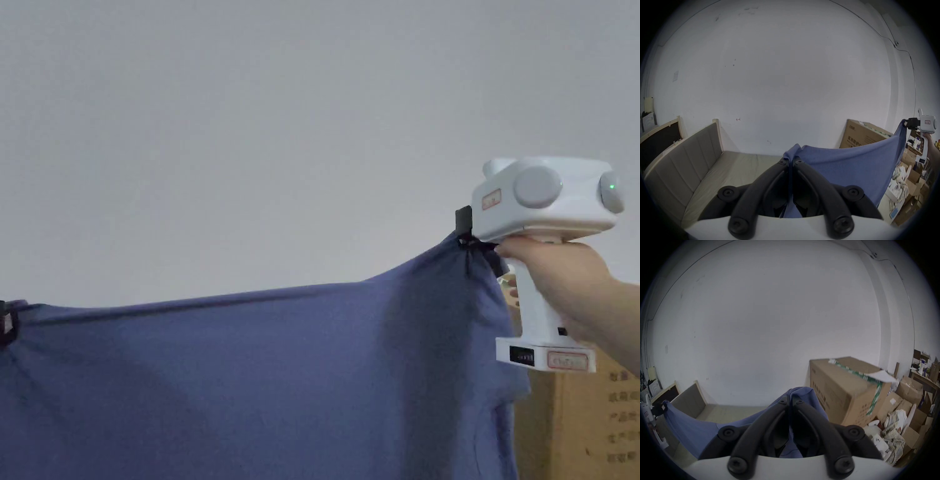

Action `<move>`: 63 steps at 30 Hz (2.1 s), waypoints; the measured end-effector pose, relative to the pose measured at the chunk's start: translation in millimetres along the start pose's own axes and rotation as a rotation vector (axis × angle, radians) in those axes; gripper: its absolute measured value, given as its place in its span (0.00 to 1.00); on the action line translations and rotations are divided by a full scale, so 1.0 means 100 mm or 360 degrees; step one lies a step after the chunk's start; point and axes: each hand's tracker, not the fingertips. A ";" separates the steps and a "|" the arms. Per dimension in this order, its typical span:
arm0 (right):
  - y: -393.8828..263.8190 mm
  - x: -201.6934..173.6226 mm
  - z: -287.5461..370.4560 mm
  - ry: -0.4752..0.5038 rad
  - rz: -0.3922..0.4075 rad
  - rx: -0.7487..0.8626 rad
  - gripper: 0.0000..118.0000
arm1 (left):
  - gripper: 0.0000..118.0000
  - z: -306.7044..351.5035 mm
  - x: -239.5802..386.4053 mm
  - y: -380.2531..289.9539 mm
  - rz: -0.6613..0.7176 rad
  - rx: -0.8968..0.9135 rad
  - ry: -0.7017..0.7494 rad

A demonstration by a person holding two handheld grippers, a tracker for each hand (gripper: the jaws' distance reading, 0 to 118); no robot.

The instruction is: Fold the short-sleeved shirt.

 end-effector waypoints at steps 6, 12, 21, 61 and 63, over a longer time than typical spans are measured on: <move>0.35 -0.27 -0.31 -0.0122 0.0114 0.0174 0.01 | 0.02 -0.57 0.02 0.09 0.0027 0.0081 0.0041; -0.14 -0.34 -0.63 -0.0149 0.0228 0.0187 0.01 | 0.02 -1.11 0.09 -0.29 0.0020 -0.0012 0.0114; -3.42 0.33 -0.93 -0.0189 -0.0047 -0.0637 0.01 | 0.02 -1.14 0.17 -2.78 0.0211 -0.0723 0.0085; -4.63 1.00 3.13 -0.0025 -0.0245 -0.0365 0.96 | 1.00 2.88 0.13 -3.72 0.0245 -0.0328 -0.0226; -4.47 0.81 3.32 0.0102 -0.0333 -0.0107 0.95 | 1.00 3.09 0.25 -3.57 0.0257 -0.0127 -0.0161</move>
